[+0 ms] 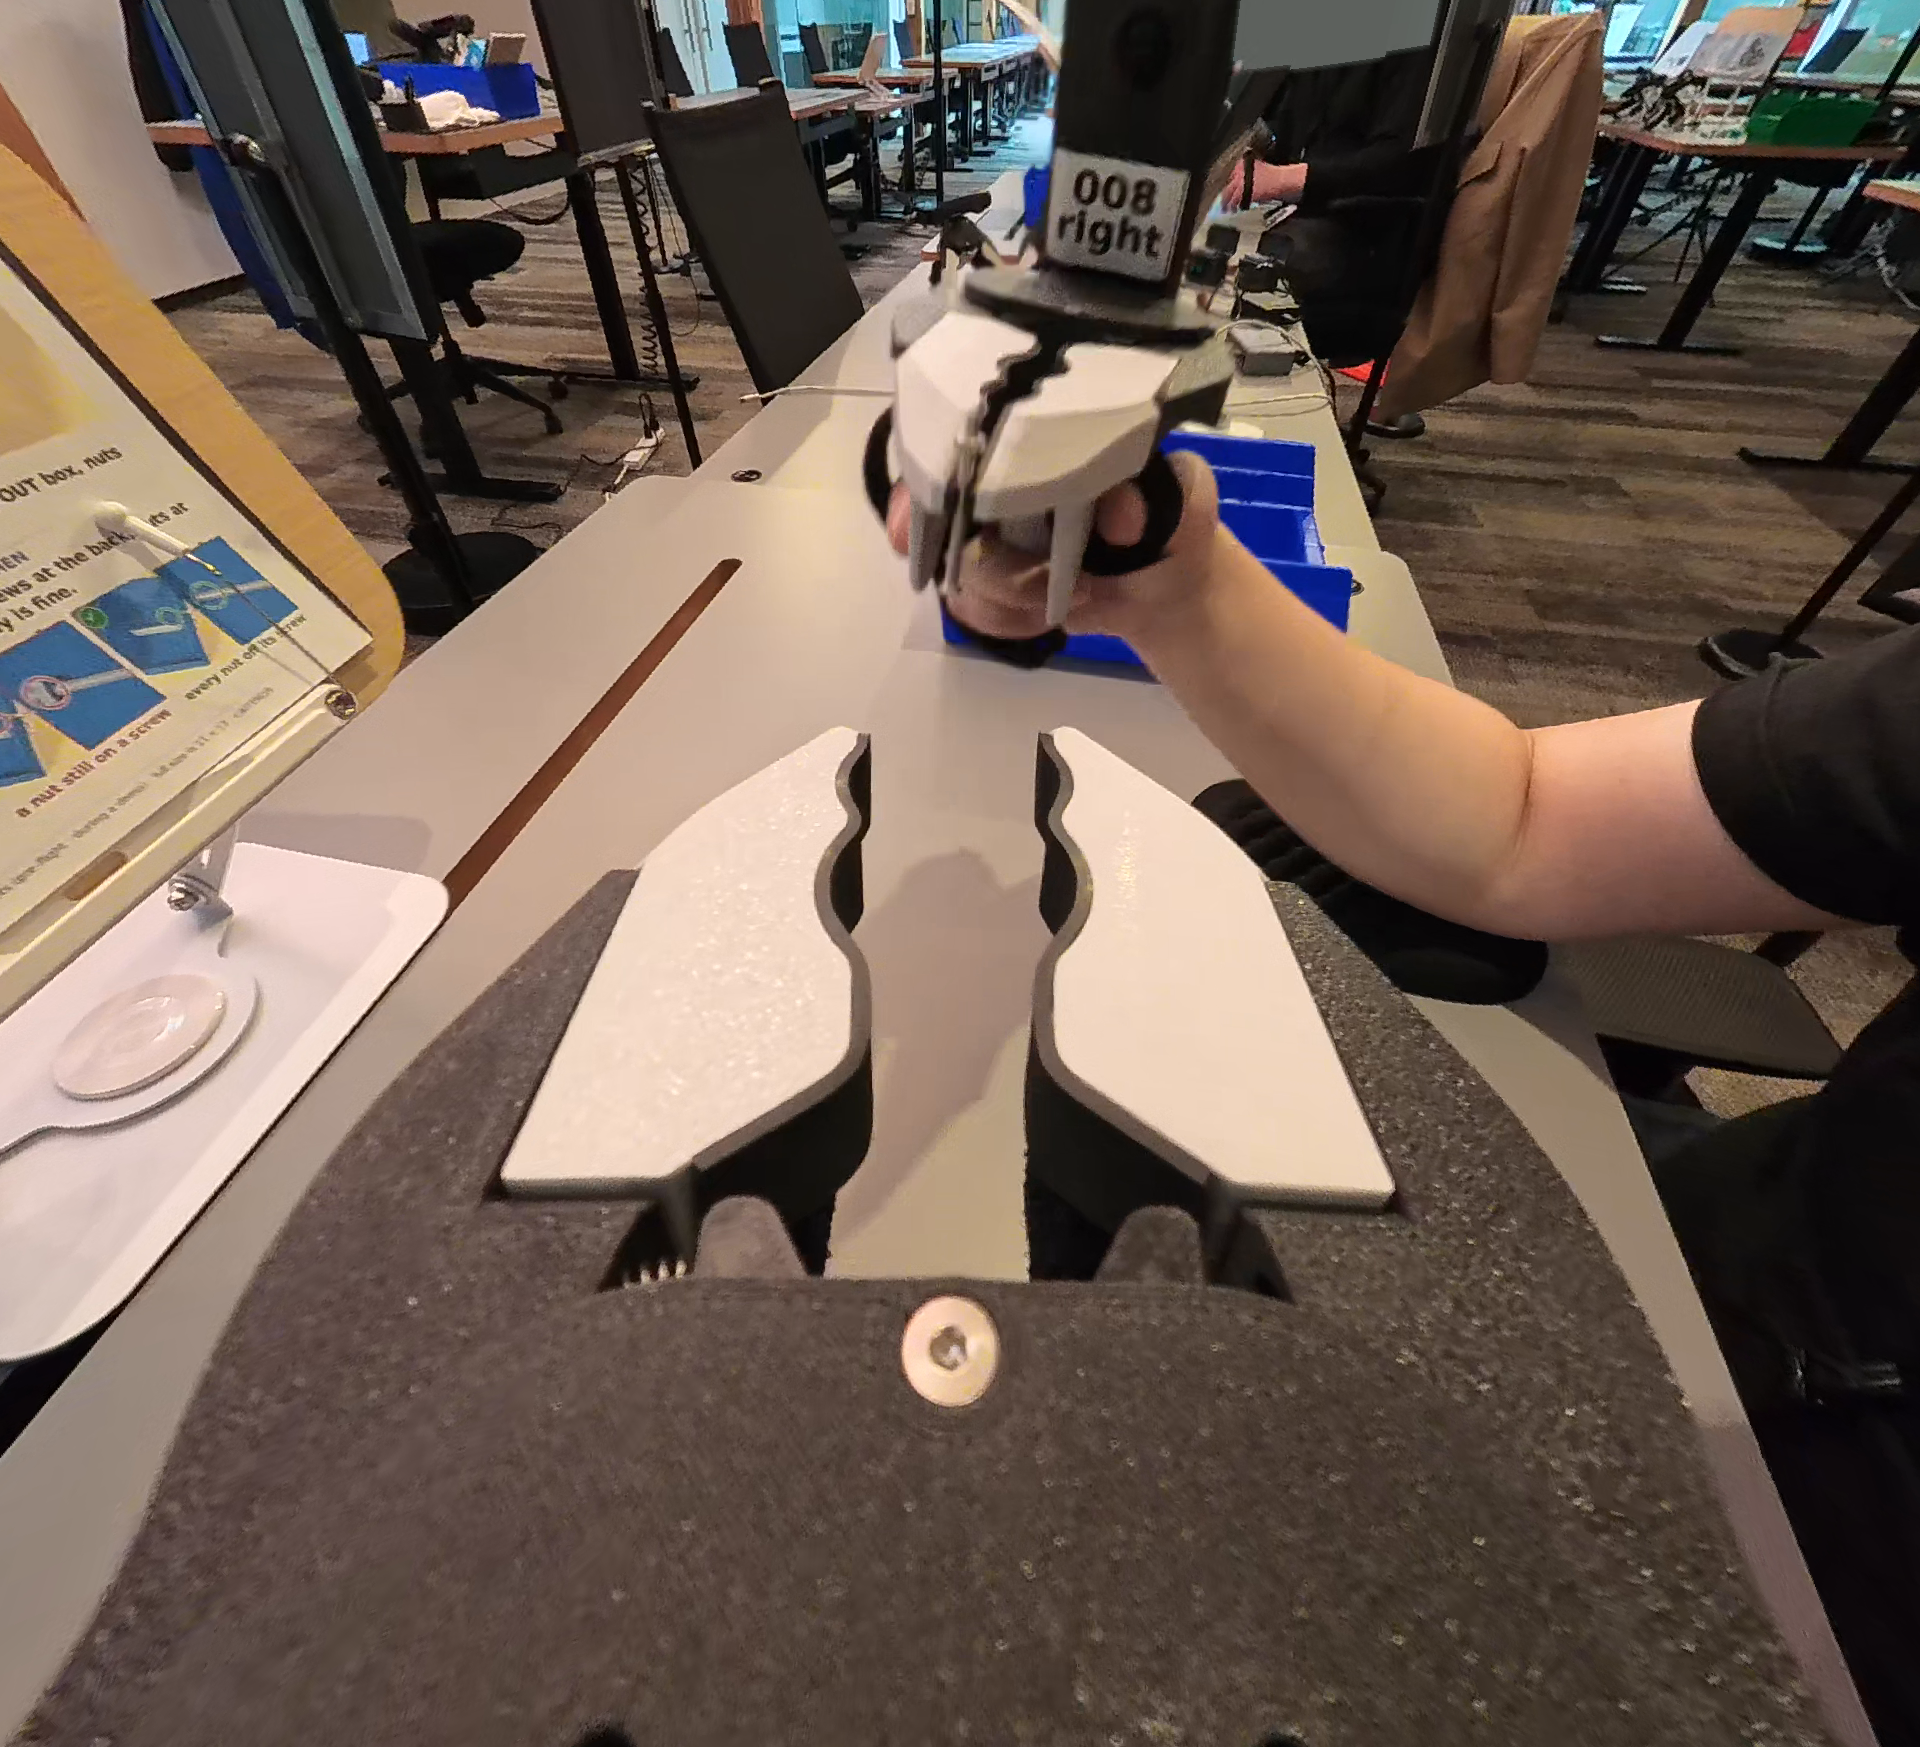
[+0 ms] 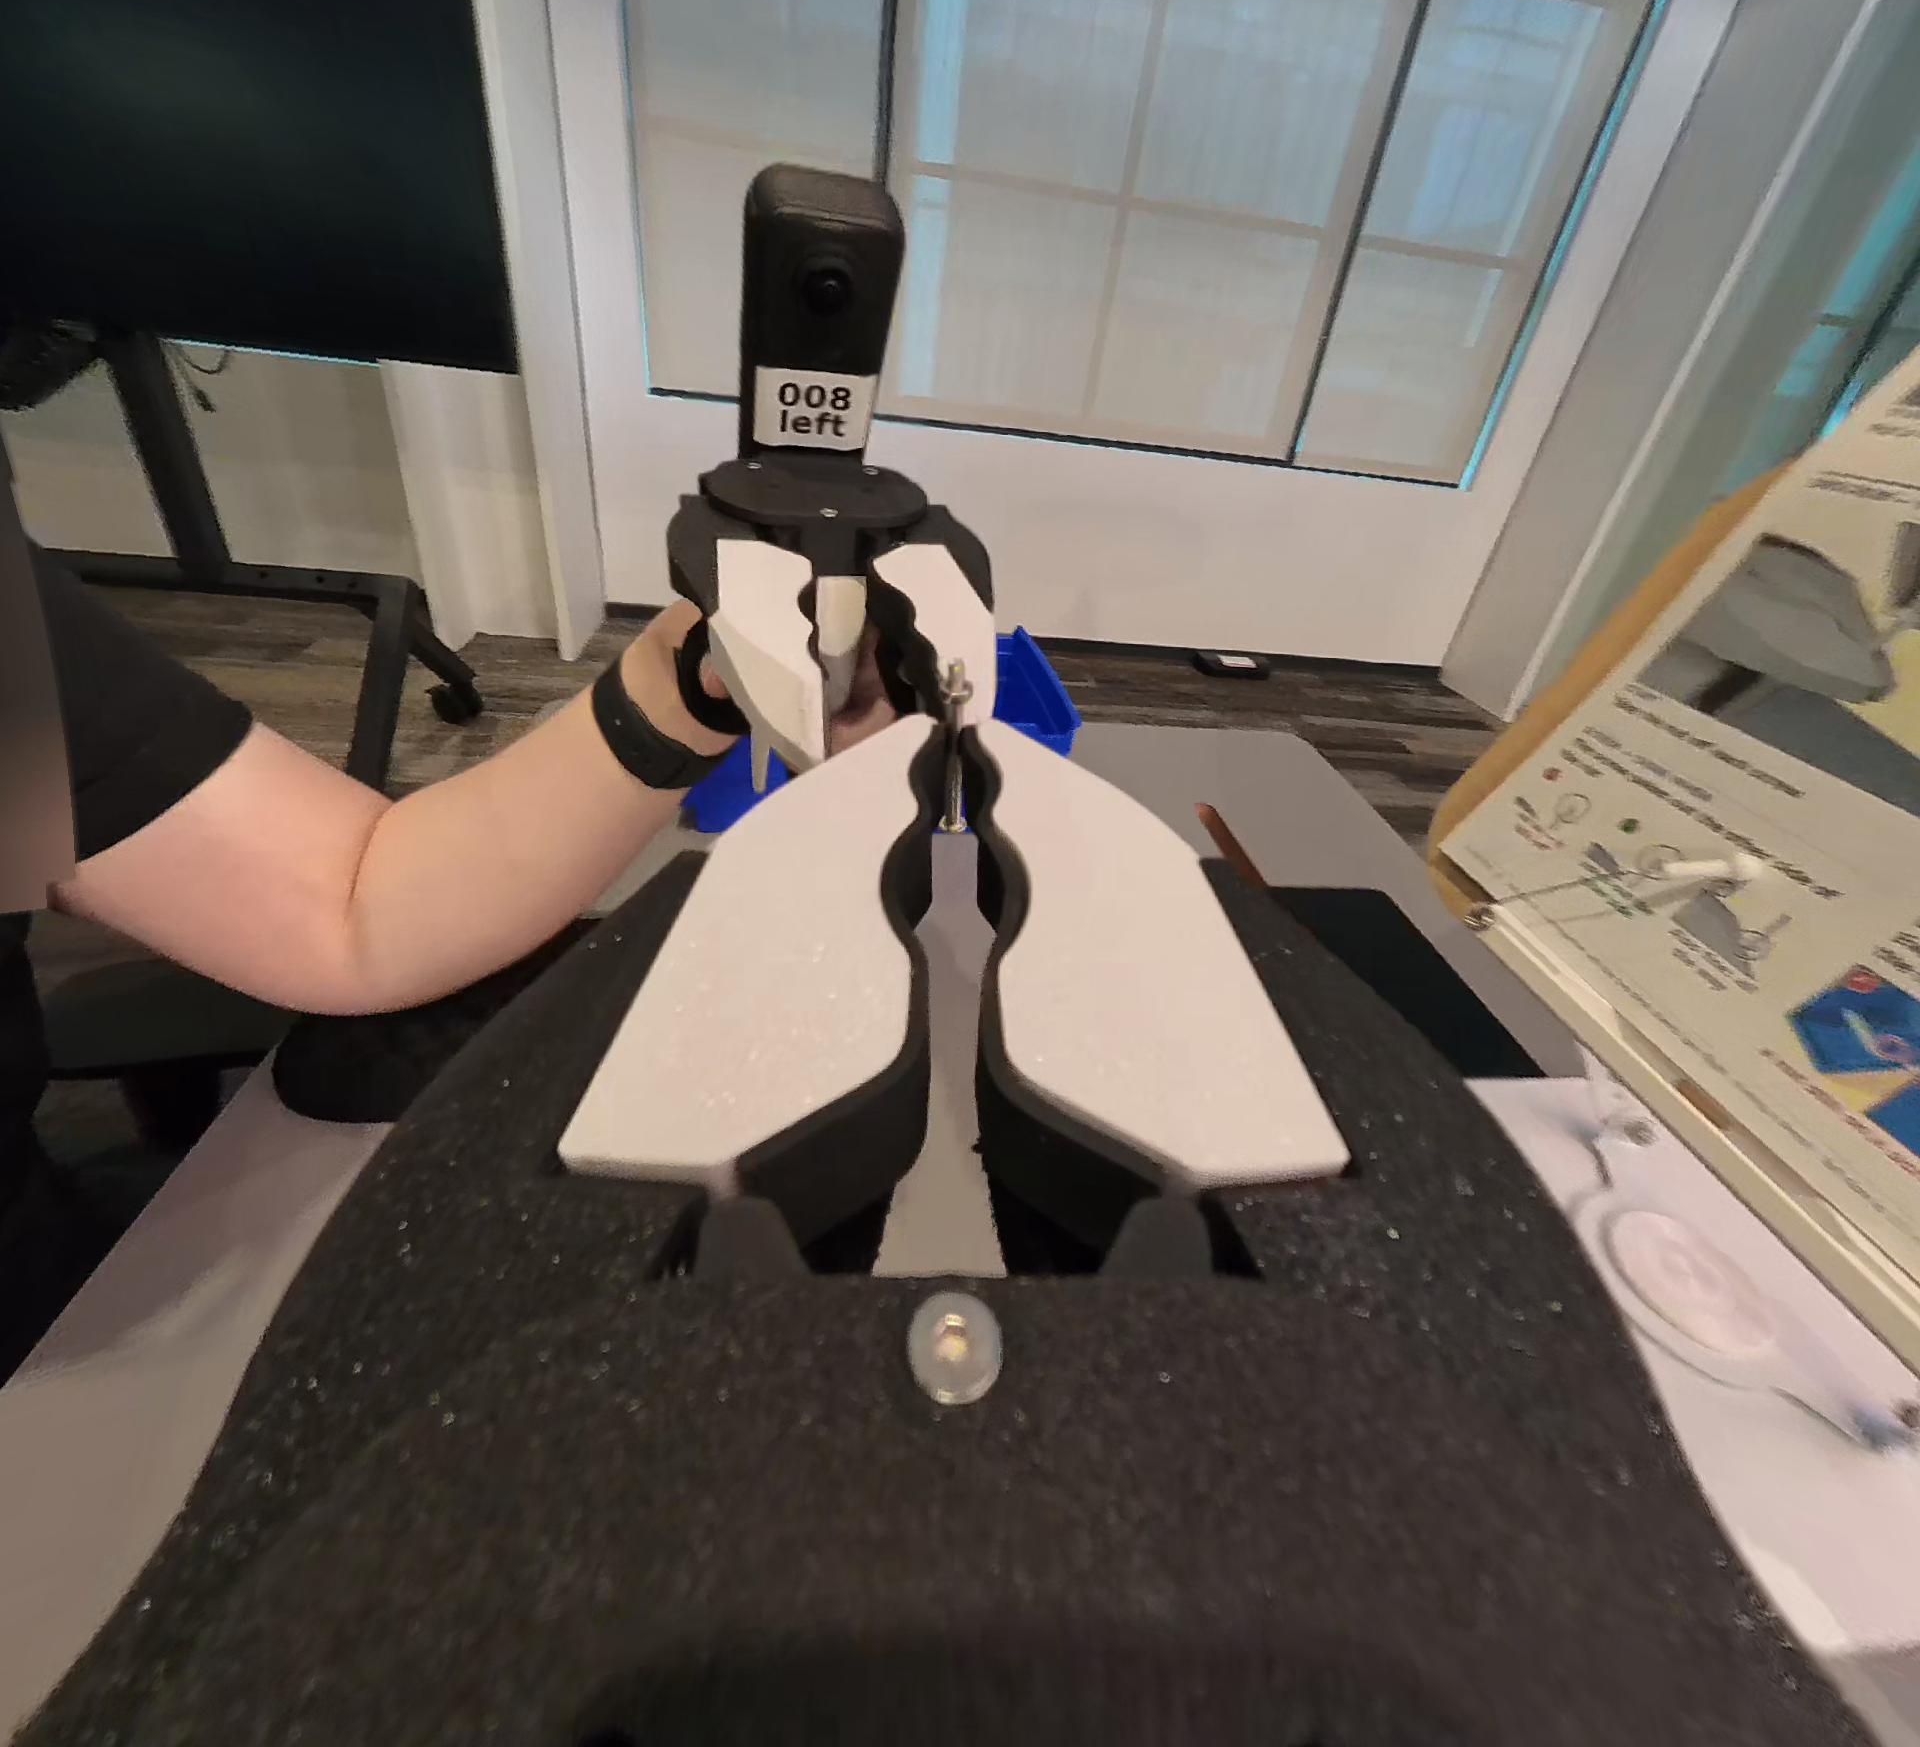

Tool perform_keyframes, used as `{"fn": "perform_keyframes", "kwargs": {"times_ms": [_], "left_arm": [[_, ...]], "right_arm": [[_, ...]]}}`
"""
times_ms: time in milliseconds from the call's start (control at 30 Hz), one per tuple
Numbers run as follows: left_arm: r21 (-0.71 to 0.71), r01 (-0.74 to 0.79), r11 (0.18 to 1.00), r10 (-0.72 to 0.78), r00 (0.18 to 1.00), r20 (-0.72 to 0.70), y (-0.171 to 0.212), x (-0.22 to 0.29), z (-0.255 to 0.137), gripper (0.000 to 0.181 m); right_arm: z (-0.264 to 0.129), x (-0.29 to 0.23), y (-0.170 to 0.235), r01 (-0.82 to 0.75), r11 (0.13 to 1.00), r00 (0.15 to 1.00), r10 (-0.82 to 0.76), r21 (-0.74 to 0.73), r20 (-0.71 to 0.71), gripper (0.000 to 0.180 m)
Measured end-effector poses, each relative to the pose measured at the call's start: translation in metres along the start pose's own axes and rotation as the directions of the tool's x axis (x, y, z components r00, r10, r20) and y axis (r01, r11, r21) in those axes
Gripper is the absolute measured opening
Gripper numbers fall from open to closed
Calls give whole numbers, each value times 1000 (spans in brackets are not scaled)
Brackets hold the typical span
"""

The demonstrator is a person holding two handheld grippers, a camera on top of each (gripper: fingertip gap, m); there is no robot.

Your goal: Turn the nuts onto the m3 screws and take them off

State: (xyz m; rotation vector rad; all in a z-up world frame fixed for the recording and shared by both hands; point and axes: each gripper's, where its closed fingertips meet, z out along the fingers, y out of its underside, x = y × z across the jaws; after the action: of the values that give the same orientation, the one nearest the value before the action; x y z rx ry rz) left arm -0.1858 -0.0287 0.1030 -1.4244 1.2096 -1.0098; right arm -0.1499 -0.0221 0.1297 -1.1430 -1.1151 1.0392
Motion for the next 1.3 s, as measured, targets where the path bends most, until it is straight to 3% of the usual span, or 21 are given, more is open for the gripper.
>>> {"fn": "perform_keyframes", "kwargs": {"times_ms": [233, 467, 667, 867, 1033, 1300], "left_arm": [[3, 11, 1000, -11, 1000, 8, 0, -3, -6, 28], [-21, 16, 1000, -16, 1000, 11, 4, -2, -2, 28], [-84, -7, 996, 12, 998, 58, 11, -4, 4, 27], [-96, -25, 995, 29, 999, 45, 9, 6, 11, 27], [-72, -34, 997, 36, 999, 15, -1, 21, 14, 27], [-117, -47, 992, 50, 999, 22, 3, 29, 31, 26]], "right_arm": [[-70, 23, -28, -26, 996, 970, 5, -85, -243, 2], [-209, 42, -6, -323, 892, 801, 80, -315, -593, 2], [-350, 35, 54, -698, 642, 521, 154, -316, -839, 3], [-432, 18, 132, -897, 333, 343, 104, -292, -934, 2], [-469, 12, 192, -953, 78, 294, -3, -293, -956, 2], [-494, 30, 240, -961, -47, 271, 36, -272, -962, 3]]}}
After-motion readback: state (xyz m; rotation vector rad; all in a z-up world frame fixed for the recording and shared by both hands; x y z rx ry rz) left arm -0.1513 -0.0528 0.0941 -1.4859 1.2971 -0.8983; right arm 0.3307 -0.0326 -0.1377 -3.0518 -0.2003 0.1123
